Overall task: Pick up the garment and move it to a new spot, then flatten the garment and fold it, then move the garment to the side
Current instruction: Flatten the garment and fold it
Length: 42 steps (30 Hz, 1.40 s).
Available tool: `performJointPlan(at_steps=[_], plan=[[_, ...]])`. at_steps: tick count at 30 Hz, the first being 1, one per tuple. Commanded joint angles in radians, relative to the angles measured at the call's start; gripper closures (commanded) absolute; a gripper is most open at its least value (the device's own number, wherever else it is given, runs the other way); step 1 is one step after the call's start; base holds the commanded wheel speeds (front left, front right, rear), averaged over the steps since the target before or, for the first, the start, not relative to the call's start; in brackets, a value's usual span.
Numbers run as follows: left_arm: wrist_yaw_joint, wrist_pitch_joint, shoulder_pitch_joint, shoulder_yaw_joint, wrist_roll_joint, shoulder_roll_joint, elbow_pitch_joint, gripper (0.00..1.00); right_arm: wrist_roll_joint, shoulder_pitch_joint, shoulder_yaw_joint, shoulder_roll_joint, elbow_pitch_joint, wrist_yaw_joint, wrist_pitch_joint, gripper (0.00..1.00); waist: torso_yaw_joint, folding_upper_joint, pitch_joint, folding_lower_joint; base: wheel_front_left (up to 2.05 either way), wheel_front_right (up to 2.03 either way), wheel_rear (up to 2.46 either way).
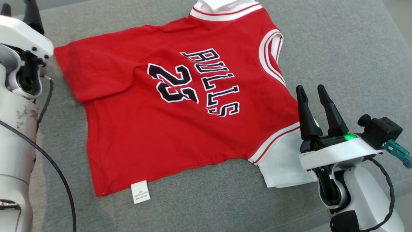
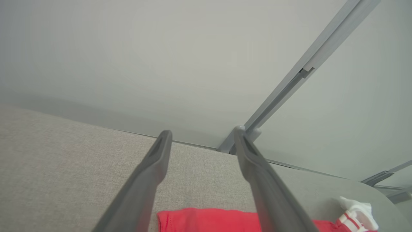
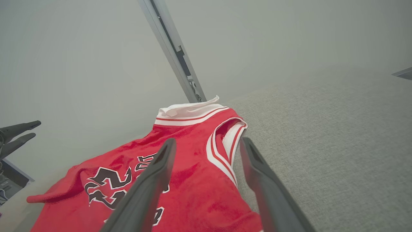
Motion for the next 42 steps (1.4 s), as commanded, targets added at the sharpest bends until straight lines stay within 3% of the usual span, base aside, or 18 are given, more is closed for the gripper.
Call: performJointPlan(at_steps=[1,3,7,13,29,35,42], plan=[[-0.029,-0.033,0.019,-0.012,0.015,-0.004,0.005,0.00,-0.009,0.013,-0.010,-0.005,-0.001,0.000,-0.006,0.00,0.029,0.0000,-0.028,0.0000,0.00,0.00,0.00],[-0.079,-0.092,0.055,-0.027,0.023,-0.016,-0.001,0.00,-0.014,0.026,-0.024,-0.011,-0.009,0.000,-0.006,0.00,0.058,0.0000,-0.061,0.0000,0.00,0.00,0.00],[-0.124,-0.147,0.104,-0.044,0.030,-0.023,-0.019,0.00,-0.019,0.042,-0.039,-0.023,-0.017,0.000,-0.006,0.00,0.092,0.0000,-0.097,0.0000,0.00,0.00,0.00],[-0.149,-0.217,0.240,-0.069,0.062,-0.030,-0.106,0.00,-0.030,0.078,-0.065,-0.055,-0.025,0.000,-0.006,0.00,0.164,0.0000,-0.165,0.0000,0.00,0.00,0.00],[-0.040,-0.233,0.722,-0.081,0.176,-0.139,-0.517,0.00,-0.052,0.150,-0.104,-0.070,-0.048,0.000,0.024,0.00,0.283,0.0000,-0.268,0.0000,0.00,0.00,0.00],[-0.028,-0.230,0.802,-0.106,0.195,-0.157,-0.557,0.00,-0.058,0.157,-0.102,-0.063,-0.055,0.000,0.029,0.00,0.287,0.0000,-0.270,0.0000,0.00,0.00,0.00],[-0.013,-0.090,0.849,-0.185,0.204,-0.170,-0.534,0.00,-0.064,0.160,-0.103,-0.062,-0.052,0.000,0.030,0.00,0.274,0.0000,-0.263,0.0000,0.00,0.00,0.00]])
